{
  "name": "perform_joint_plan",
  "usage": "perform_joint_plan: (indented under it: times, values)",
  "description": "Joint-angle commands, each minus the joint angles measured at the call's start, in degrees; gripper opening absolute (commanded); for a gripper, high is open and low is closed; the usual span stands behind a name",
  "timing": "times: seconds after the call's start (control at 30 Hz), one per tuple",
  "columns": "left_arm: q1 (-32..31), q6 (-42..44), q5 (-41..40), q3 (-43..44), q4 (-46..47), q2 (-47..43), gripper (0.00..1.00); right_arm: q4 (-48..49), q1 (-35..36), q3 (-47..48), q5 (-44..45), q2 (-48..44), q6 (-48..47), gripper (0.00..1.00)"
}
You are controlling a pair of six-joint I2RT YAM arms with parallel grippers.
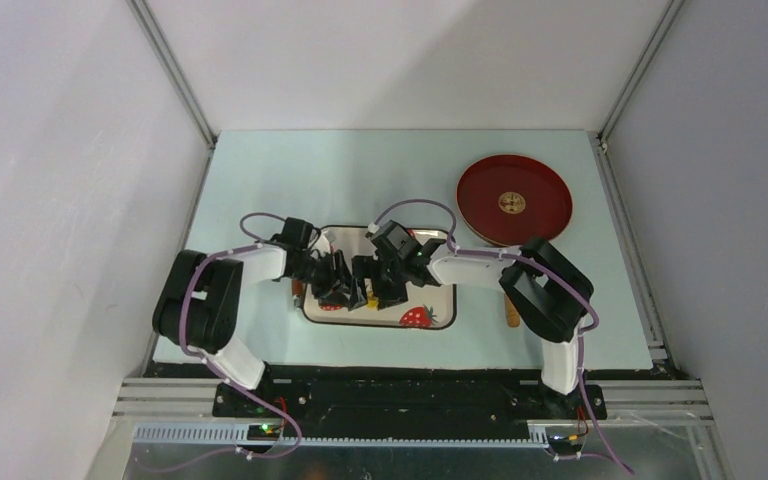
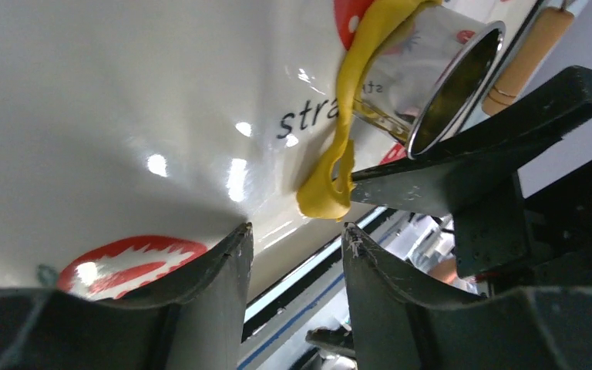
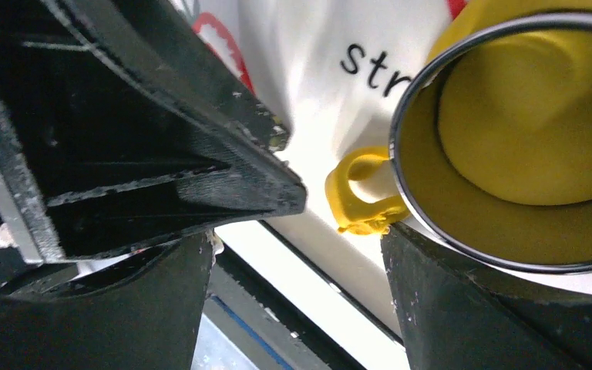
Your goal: Roll out the dumpling wrappers from the dough
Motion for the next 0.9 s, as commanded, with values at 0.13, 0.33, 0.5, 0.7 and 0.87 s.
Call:
perform_joint_plan:
  times: [0.13,0.33,0.5,0.7,0.87]
  values:
    - [-0.7,0.3,5.7,2.8,2.1,4.8,0.52,8.2,0.0,-2.3,-1.2,-3.5,0.2,0.84]
    - [-0.6,-0.4,7.8,3.4,3.2,8.1,0.48,9.6,0.0,-2.6,-1.4,-4.1,0.2,0.84]
    - [-0.6,-0.6,7.8,3.6,3.3,10.1,0.44,9.9,-0.2,-2.6,-1.3,-5.0,-0.2,0.85]
    - [-0.7,-0.8,6.0,4.0,3.3,10.1,0.23,10.0,-0.5,-2.6,-2.3,-4.7,0.2,0.85]
    - [-0.6,-1.3,5.0,4.5,3.3,8.2,0.08,8.4,-0.5,-2.6,-1.8,-5.8,-0.2,0.85]
